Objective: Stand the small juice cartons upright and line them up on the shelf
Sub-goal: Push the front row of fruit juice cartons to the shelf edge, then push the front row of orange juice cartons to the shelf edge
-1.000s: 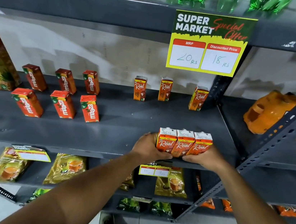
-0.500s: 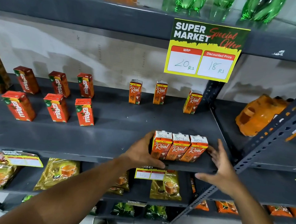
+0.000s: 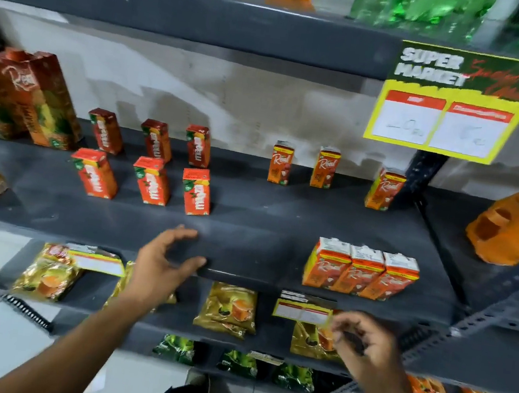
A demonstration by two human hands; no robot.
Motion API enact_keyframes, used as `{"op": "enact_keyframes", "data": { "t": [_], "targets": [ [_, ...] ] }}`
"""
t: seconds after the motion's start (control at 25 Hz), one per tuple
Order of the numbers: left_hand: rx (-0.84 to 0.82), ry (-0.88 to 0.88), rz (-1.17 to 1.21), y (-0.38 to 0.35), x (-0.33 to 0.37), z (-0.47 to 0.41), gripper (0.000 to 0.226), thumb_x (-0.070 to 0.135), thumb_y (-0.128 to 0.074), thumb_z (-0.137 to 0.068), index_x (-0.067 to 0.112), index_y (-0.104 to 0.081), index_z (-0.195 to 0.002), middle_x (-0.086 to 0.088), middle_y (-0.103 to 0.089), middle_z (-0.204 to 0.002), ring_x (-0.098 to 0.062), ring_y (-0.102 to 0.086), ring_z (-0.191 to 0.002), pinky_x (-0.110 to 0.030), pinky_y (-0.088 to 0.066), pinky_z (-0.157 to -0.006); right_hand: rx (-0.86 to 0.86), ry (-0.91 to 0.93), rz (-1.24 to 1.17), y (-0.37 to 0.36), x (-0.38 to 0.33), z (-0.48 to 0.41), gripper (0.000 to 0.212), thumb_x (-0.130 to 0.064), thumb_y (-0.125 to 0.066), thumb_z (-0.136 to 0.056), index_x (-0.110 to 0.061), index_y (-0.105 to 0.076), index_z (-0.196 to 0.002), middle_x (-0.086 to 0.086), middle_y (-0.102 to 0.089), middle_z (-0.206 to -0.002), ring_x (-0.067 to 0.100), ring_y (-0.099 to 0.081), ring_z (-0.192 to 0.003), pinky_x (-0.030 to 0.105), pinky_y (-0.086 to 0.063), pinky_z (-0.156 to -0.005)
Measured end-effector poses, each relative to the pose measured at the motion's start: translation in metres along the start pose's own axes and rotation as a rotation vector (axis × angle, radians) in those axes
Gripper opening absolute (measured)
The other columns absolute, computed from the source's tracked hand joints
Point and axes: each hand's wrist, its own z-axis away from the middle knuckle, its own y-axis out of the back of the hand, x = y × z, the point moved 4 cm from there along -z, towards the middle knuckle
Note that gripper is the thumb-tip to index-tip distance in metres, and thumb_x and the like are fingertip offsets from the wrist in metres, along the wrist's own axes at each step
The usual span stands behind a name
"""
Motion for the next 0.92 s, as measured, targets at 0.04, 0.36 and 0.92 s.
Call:
{"op": "enact_keyframes", "data": {
  "t": [0.04, 0.36, 0.92],
  "targets": [
    [0.073, -0.005, -0.035, 0.026, -0.005, 0.0, 0.045, 0.004, -0.082, -0.068, 0.03, -0.064, -0.1, 0.004, -0.065, -0.112, -0.006, -0.056, -0.114, -0.02, -0.045, -0.093, -0.045, 0.063, -0.025, -0.021, -0.014, -0.011, 0.031, -0.003, -0.068, -0.079, -0.032, -0.068, -0.089, -0.01, -0.071, -0.088, 0.011, -0.068, -0.083, 0.025, -0.055, -0.072],
    [0.304, 0.308, 0.068, 0.192, -0.087, -0.08, 0.091, 0.007, -0.087, -0.06, 0.017, -0.041, -0.138, -0.003, -0.051, -0.135, -0.015, -0.048, -0.123, -0.035, -0.038, -0.104, -0.16, 0.017, -0.204, -0.149, -0.083, -0.141, 0.082, -0.003, -0.08, -0.073, -0.038, -0.037, -0.133, -0.007, -0.051, -0.129, 0.005, -0.054, -0.117, 0.019, -0.045, -0.093],
    [-0.468, 0.174, -0.2, 0.153, -0.114, -0.206, 0.049, 0.033, -0.093, -0.049, 0.041, -0.06, -0.085, 0.024, -0.065, -0.082, 0.017, -0.058, -0.076, -0.007, -0.042, -0.068, -0.199, -0.278, 0.017, -0.261, -0.101, -0.259, 0.035, -0.005, -0.084, -0.068, -0.024, -0.066, -0.091, -0.01, -0.073, -0.09, -0.007, -0.067, -0.072, 0.029, -0.05, -0.077]
  ]
}}
